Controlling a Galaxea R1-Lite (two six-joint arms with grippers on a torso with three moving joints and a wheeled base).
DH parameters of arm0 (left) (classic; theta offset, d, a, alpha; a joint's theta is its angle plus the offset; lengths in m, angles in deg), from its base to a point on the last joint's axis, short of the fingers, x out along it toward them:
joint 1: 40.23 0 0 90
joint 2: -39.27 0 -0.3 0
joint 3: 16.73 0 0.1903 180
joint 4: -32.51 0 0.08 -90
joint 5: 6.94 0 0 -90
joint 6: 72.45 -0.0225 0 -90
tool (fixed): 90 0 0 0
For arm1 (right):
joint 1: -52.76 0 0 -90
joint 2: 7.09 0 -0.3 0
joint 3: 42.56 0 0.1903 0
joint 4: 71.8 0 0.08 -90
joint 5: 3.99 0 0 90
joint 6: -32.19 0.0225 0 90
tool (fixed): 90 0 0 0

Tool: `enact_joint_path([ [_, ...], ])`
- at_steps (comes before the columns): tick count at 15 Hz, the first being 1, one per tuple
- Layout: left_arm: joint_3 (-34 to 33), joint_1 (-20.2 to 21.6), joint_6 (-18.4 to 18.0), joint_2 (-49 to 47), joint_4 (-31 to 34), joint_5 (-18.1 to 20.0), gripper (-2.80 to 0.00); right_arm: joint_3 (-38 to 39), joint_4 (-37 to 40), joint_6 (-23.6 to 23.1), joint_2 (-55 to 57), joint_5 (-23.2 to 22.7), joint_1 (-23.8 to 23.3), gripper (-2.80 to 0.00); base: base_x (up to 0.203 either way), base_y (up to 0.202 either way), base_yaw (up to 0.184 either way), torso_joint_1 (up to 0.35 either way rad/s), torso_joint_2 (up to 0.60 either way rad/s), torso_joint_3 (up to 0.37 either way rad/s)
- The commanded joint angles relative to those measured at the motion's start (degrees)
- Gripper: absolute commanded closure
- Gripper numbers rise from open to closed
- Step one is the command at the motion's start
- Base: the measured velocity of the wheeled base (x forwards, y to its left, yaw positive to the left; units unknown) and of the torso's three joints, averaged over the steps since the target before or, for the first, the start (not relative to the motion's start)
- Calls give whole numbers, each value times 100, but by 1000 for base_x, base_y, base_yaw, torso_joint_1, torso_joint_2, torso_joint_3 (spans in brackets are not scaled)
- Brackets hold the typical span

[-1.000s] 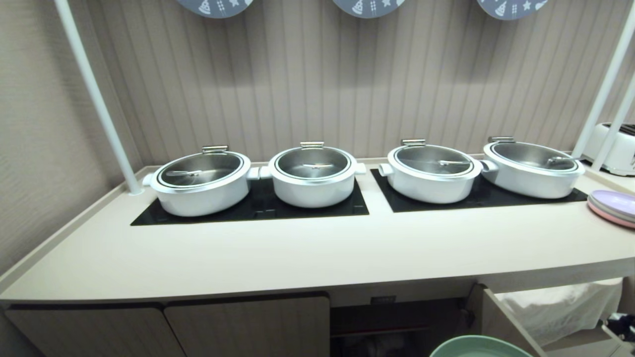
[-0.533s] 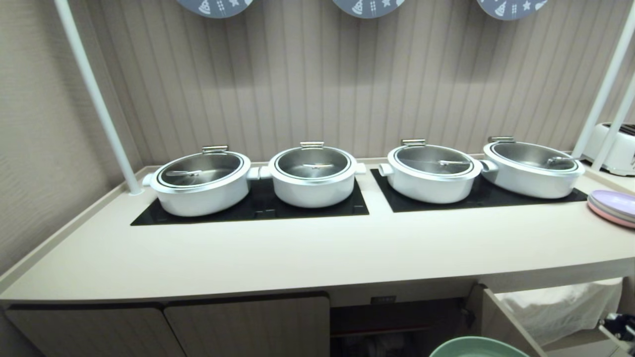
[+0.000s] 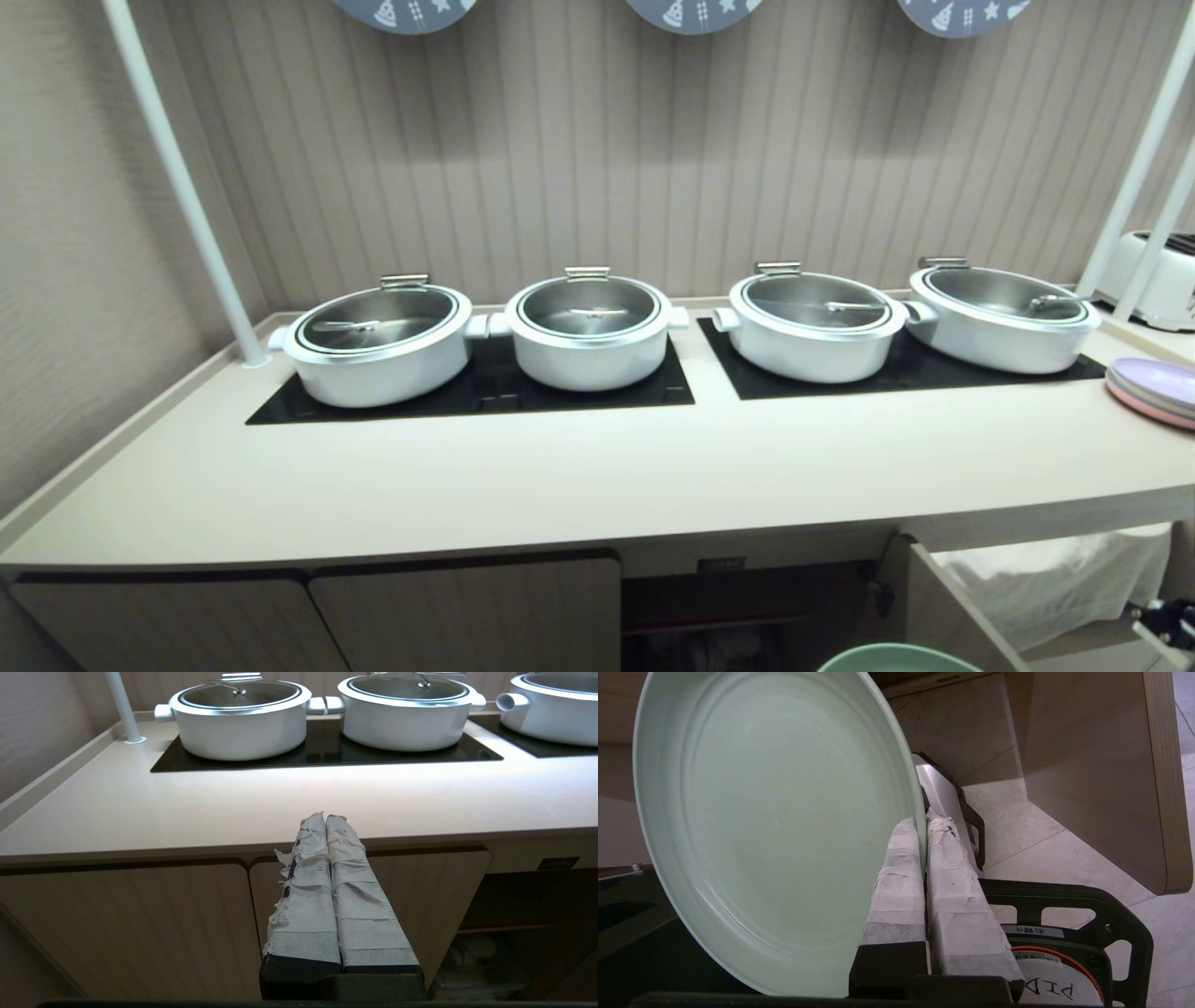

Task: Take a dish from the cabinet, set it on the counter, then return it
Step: Put it back into the cabinet

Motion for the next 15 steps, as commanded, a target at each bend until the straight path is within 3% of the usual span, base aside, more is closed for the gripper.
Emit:
enact_joint_path([
  [1,0,5,0,2,1,-1,0,16,6,21,16,-4,0,0,0,0,0,0,0,0],
  [15,0,4,0,2,1,-1,0,16,15,163,-2,-4,-52,0,0,0,0,-26,55,29],
])
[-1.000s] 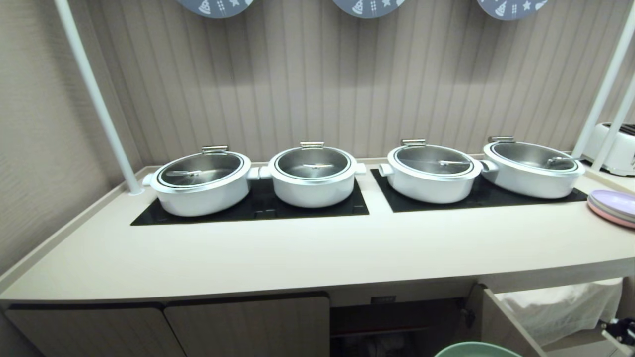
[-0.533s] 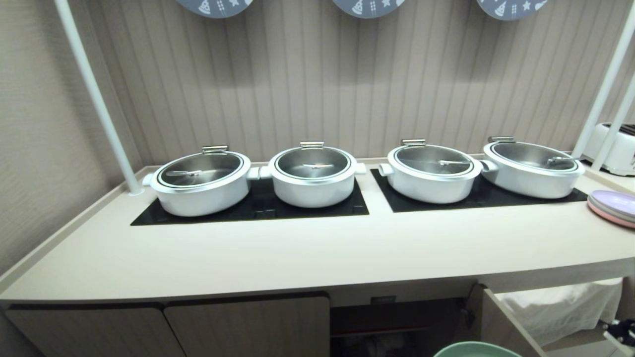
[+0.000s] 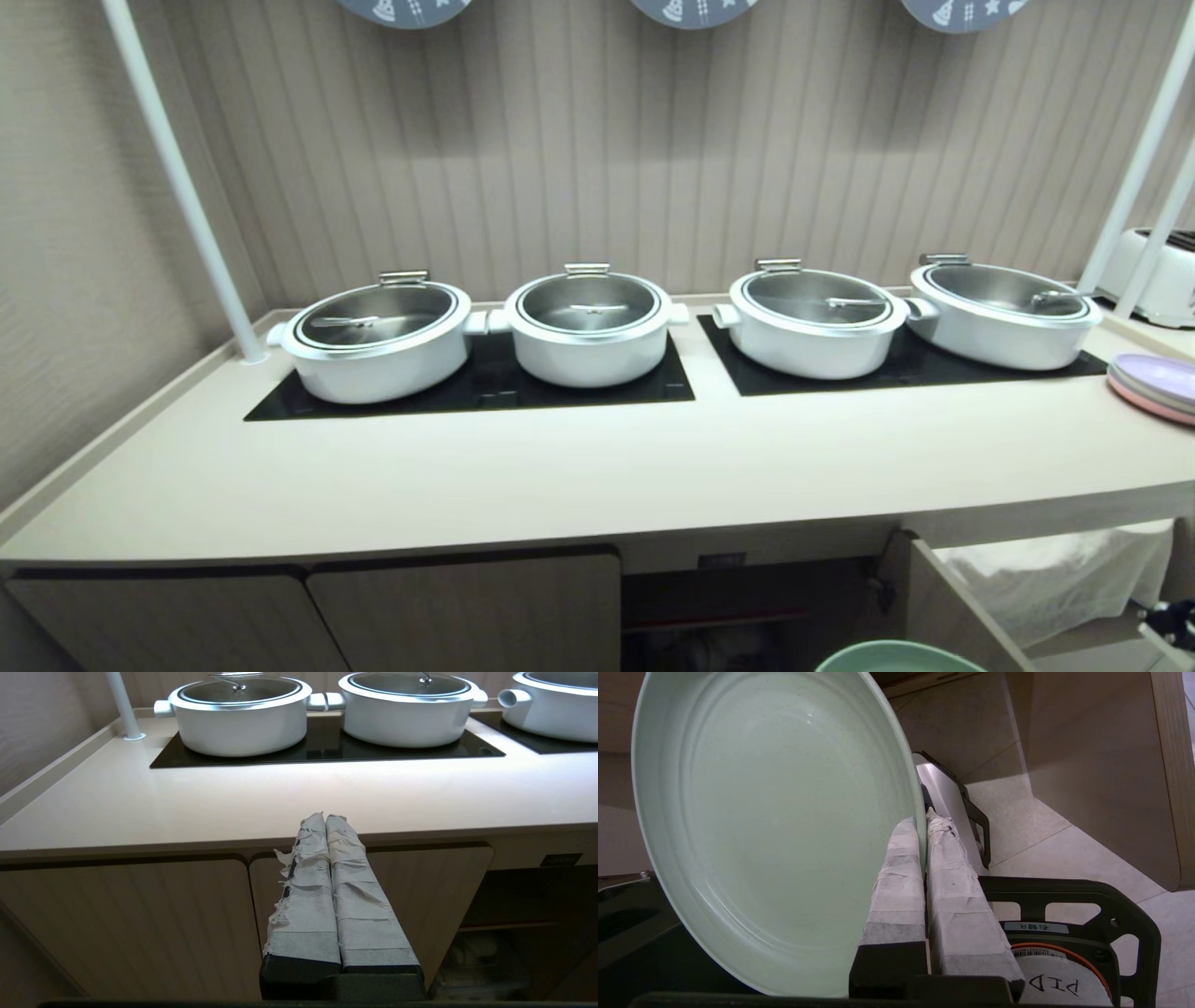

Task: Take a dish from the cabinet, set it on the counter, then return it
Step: Put it back into the cabinet

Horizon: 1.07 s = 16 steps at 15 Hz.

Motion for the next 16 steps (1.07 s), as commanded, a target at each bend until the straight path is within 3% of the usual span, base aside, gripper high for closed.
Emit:
enact_joint_path([
  [1,0,-6,0,2,0,1,0,-3,9,14,14,-4,0,0,0,0,0,-73,173,86],
  [16,0,-3,0,2,0,1,0,5,9,23,23,-13,-44,0,0,0,0,-110,240,125],
])
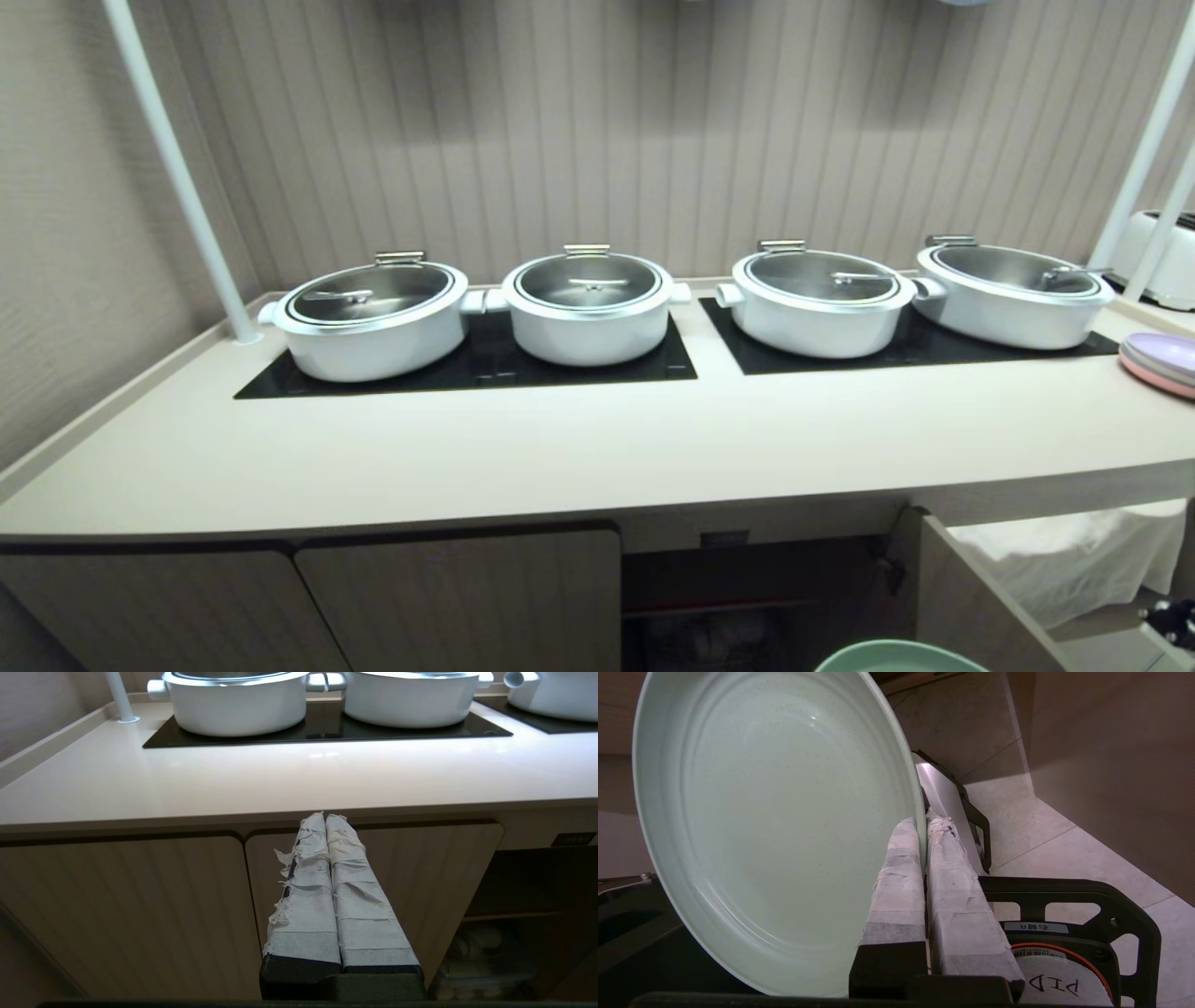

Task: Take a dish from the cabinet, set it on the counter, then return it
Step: Put it back into the cabinet

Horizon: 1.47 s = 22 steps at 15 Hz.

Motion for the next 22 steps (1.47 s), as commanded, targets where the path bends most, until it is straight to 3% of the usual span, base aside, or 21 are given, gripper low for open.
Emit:
enact_joint_path([
  [1,0,2,0,2,-2,-1,0,5,7,40,10,-7,-7,0,0,0,0,-141,295,151],
  [22,0,-6,0,2,-2,-1,0,102,7,179,1,-16,-44,0,0,0,0,-174,375,201],
])
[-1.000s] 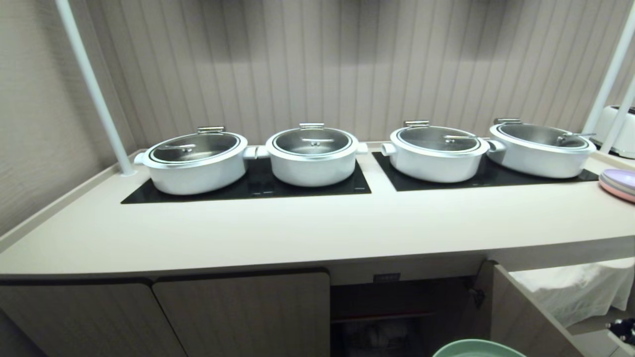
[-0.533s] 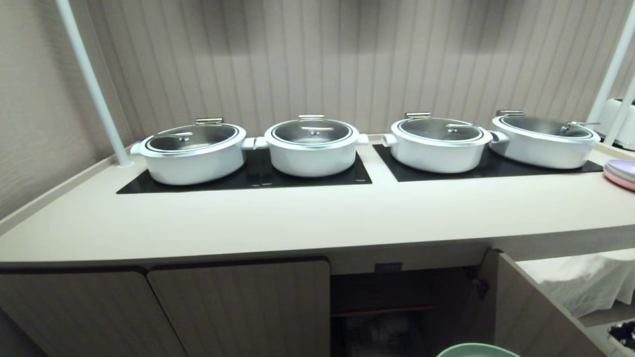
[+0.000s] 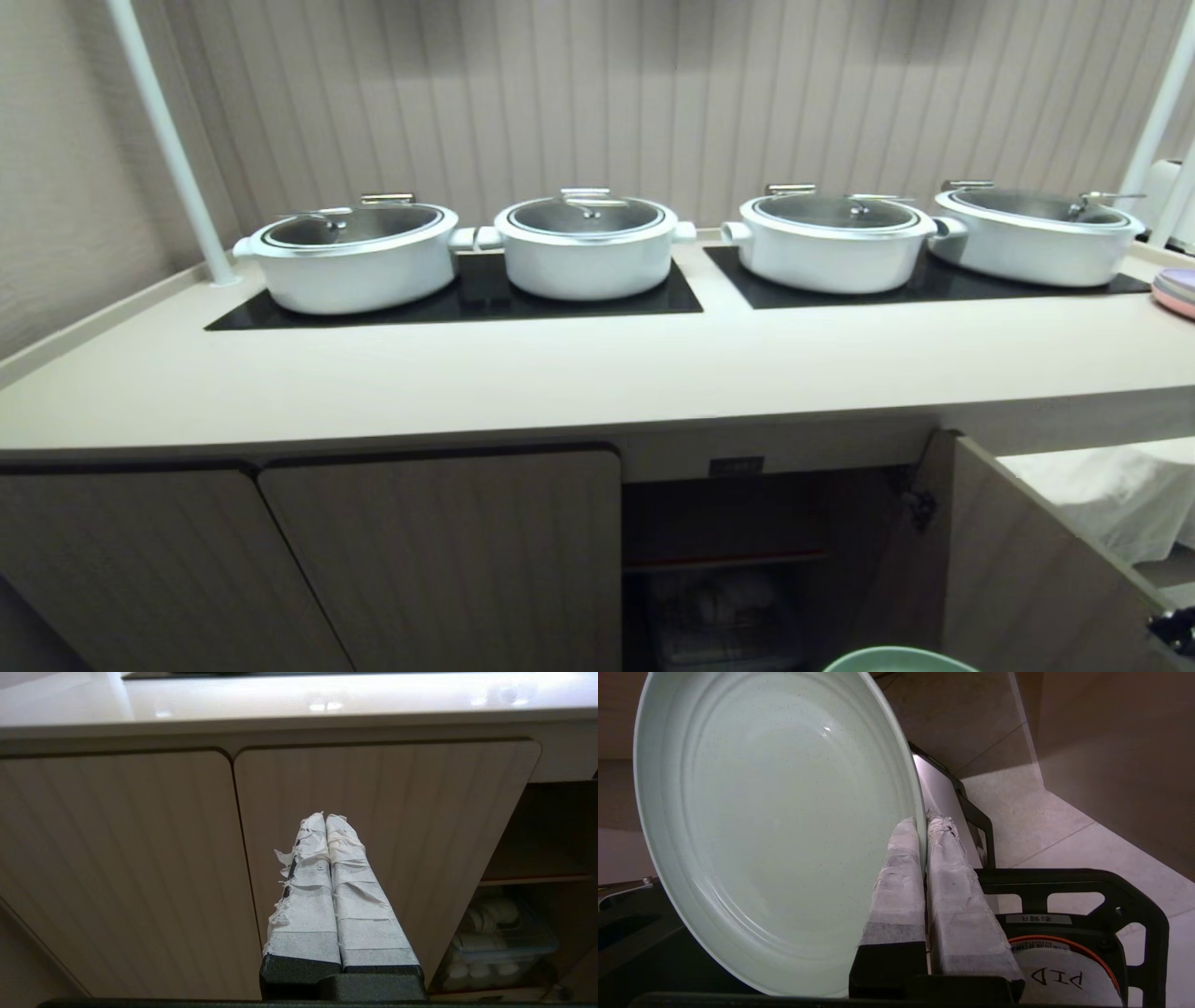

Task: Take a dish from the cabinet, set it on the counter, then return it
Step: Put it back into the cabinet

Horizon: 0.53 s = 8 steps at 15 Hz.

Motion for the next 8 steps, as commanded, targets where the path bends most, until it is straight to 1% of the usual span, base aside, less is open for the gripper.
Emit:
enact_joint_path([
  [1,0,-6,0,2,-1,-1,0,0,9,19,17,-5,5,0,0,0,0,-244,557,298],
  [8,0,-5,0,2,-4,-1,0,60,-16,28,35,-13,5,0,0,0,0,-232,522,287],
])
